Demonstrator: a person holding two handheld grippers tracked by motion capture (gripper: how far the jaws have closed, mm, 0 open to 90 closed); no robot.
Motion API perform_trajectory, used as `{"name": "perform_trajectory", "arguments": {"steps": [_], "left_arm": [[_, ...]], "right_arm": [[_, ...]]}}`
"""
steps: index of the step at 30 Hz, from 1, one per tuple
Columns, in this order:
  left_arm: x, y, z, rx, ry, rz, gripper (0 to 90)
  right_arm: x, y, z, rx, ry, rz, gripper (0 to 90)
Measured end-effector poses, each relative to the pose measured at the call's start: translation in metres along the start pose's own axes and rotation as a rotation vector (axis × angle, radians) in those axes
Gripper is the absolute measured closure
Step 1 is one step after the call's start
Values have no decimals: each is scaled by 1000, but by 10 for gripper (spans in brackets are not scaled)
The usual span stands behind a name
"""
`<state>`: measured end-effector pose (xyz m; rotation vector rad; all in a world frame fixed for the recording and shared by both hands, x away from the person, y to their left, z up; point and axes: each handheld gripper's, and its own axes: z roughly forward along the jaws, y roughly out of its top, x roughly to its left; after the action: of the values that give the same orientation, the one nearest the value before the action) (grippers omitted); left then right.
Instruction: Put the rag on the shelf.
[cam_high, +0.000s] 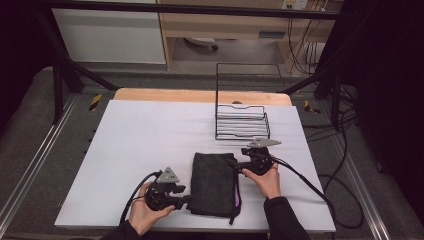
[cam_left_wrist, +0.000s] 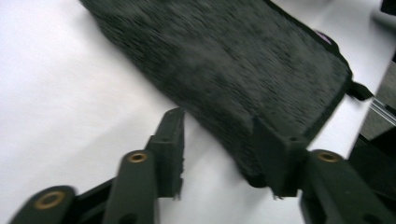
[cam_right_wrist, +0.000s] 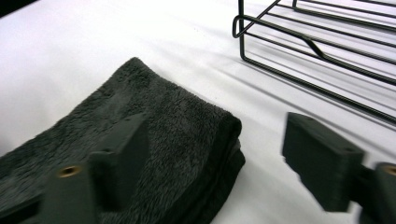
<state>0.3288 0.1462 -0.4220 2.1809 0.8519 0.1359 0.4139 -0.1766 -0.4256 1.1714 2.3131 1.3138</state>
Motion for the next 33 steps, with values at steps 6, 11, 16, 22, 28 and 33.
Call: {"name": "perform_trajectory", "arguments": {"steps": [6, 11, 16, 22, 28, 33], "left_arm": [[11, 3, 0, 1, -3, -16, 284], [19, 9, 2, 15, -4, -7, 197], [25, 18, 2, 13, 29, 10, 121], [35, 38, 5, 2, 64, -3, 114], [44, 61, 15, -10, 103, -25, 130], [49, 76, 28, -22, 149, -44, 166]], "right_arm": [[-1, -10, -15, -7, -4, 11, 89], [-2, -16, -23, 8, 5, 14, 48], [-5, -24, -32, 11, -2, 18, 23], [-4, -30, -34, 12, -10, 21, 9], [-4, -33, -35, 15, -8, 19, 13], [-2, -34, -34, 16, -6, 19, 15]]}}
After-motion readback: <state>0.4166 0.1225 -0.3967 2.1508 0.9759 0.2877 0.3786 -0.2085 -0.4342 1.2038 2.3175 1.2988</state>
